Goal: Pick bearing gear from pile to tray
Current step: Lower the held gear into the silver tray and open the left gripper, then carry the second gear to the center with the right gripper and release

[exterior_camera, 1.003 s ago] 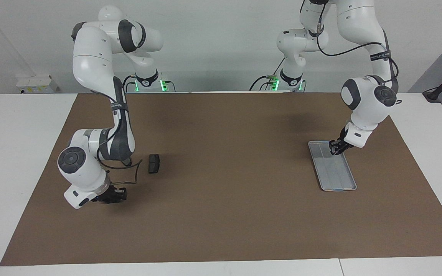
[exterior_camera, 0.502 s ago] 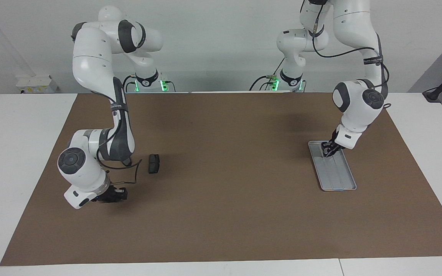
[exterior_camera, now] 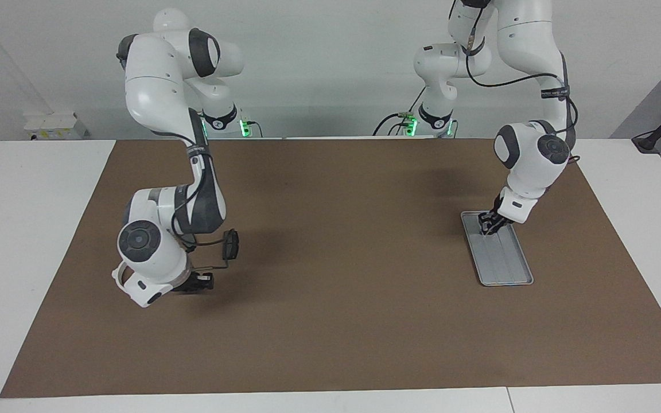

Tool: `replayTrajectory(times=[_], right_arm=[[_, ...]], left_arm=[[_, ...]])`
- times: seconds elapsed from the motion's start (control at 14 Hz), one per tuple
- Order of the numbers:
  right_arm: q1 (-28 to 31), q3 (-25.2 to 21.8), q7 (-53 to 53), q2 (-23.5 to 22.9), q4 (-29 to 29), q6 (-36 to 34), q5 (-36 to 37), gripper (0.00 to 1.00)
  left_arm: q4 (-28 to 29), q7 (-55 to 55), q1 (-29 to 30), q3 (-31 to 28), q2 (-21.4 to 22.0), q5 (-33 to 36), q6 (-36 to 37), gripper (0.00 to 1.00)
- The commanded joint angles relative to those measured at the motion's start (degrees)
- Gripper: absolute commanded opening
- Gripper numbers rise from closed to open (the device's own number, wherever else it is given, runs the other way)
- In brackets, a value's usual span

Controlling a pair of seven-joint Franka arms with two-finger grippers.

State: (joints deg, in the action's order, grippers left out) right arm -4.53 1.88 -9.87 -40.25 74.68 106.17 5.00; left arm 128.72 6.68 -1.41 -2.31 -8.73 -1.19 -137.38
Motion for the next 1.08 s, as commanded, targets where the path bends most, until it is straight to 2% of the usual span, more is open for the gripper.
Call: replayTrajectory(times=[0.0, 0.14, 0.43, 0.65, 0.79, 1.0], right_arm=[[-6.2, -0.9, -11.2, 2.5, -1.3, -2.9, -3.1, 0.19], [-11.3, -0.8, -22.8, 2.9, -1.4, -2.5, -4.6, 0.19], [-20.0, -0.2, -42.9, 1.7, -2.2, 1.6, -4.7, 0.19], [-25.4, -0.1, -53.6, 0.3, -2.2, 5.5, -4.7, 0.19], [-28.8, -0.1, -60.6, -1.6, -2.2, 9.7, -4.7, 0.19], [-32.2, -0.2, -66.7, -4.2, -2.2, 13.2, -4.7, 0.19]], left_arm=[[0.0, 0.8, -1.1, -0.7, -0.3, 0.2, -1.1, 1.0], [-1.5, 0.8, -1.1, -0.6, 0.0, 0.1, 1.4, 1.0], [-9.4, 1.4, -1.7, -0.4, -0.4, -0.3, 9.9, 1.0], [-10.3, 2.1, -2.1, -0.2, -0.6, -0.7, 9.6, 1.0], [-11.3, 8.1, -3.9, -0.3, -1.0, -0.7, 9.1, 1.0], [-12.3, 9.5, -4.6, -0.2, -1.6, -0.7, 9.3, 1.0]])
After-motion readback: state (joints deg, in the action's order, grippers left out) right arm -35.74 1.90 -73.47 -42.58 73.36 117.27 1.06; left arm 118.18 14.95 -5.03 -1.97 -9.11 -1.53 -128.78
